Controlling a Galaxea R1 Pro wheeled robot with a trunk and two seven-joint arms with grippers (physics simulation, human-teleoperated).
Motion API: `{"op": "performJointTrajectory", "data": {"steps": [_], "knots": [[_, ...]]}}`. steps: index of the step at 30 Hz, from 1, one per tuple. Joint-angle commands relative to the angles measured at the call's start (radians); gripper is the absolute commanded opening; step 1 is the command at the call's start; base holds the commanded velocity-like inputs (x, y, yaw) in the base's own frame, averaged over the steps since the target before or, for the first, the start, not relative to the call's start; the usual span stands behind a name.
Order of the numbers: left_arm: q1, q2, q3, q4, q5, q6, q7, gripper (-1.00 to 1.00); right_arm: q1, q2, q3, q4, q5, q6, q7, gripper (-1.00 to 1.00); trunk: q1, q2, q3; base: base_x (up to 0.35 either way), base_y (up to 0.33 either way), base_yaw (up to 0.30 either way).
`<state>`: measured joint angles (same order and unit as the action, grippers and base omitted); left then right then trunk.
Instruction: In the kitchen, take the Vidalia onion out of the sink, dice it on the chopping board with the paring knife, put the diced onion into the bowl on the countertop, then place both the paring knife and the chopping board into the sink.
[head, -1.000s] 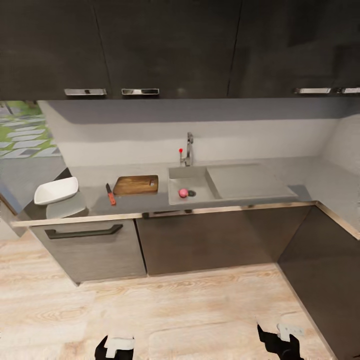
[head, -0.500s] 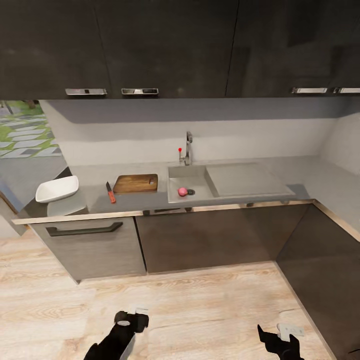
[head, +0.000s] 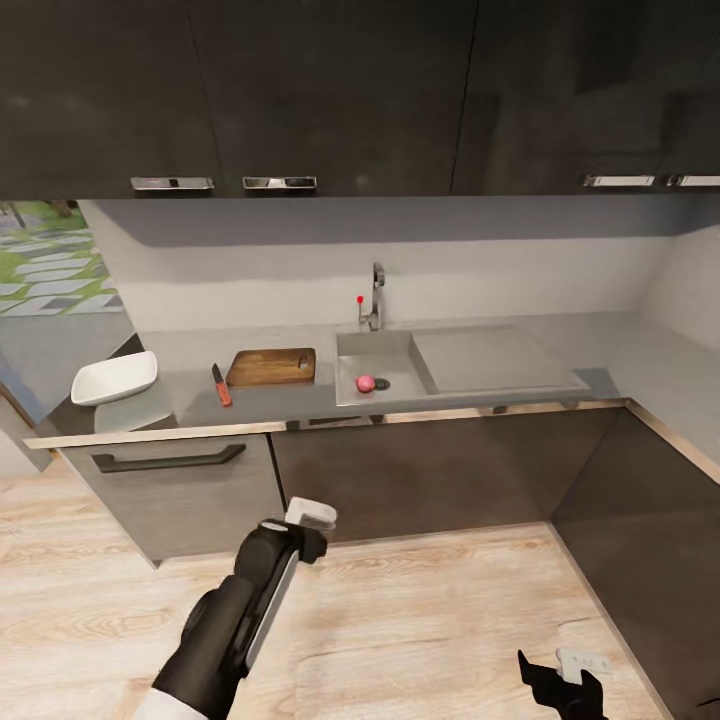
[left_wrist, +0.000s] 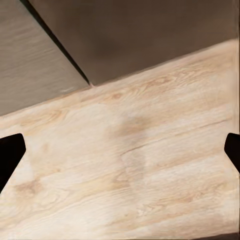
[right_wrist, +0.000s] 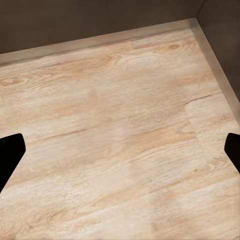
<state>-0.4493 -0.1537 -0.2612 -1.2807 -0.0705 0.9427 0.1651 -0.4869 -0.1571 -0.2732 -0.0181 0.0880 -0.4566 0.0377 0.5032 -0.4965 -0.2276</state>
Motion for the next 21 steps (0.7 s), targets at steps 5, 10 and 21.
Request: {"op": "performJointTrajectory", "data": {"steps": [5, 10, 21], "knots": [[-0.006, -0.004, -0.017, -0.146, -0.005, 0.055, -0.002, 1.00, 0.000, 0.000, -0.009, 0.001, 0.010, -0.004, 0.002, 1.00, 0.000, -0.002, -0.002, 0.000, 0.000, 0.000], [-0.068, -0.009, -0.022, -0.199, 0.003, 0.067, -0.003, 1.00, -0.001, 0.000, -0.009, 0.001, 0.009, -0.004, 0.002, 1.00, 0.000, -0.002, -0.002, 0.000, 0.000, 0.000], [-0.425, -0.009, -0.023, -0.110, 0.153, 0.072, 0.002, 1.00, -0.001, 0.002, -0.009, 0.001, 0.009, -0.004, 0.002, 1.00, 0.000, -0.002, -0.002, 0.000, 0.000, 0.000]]}}
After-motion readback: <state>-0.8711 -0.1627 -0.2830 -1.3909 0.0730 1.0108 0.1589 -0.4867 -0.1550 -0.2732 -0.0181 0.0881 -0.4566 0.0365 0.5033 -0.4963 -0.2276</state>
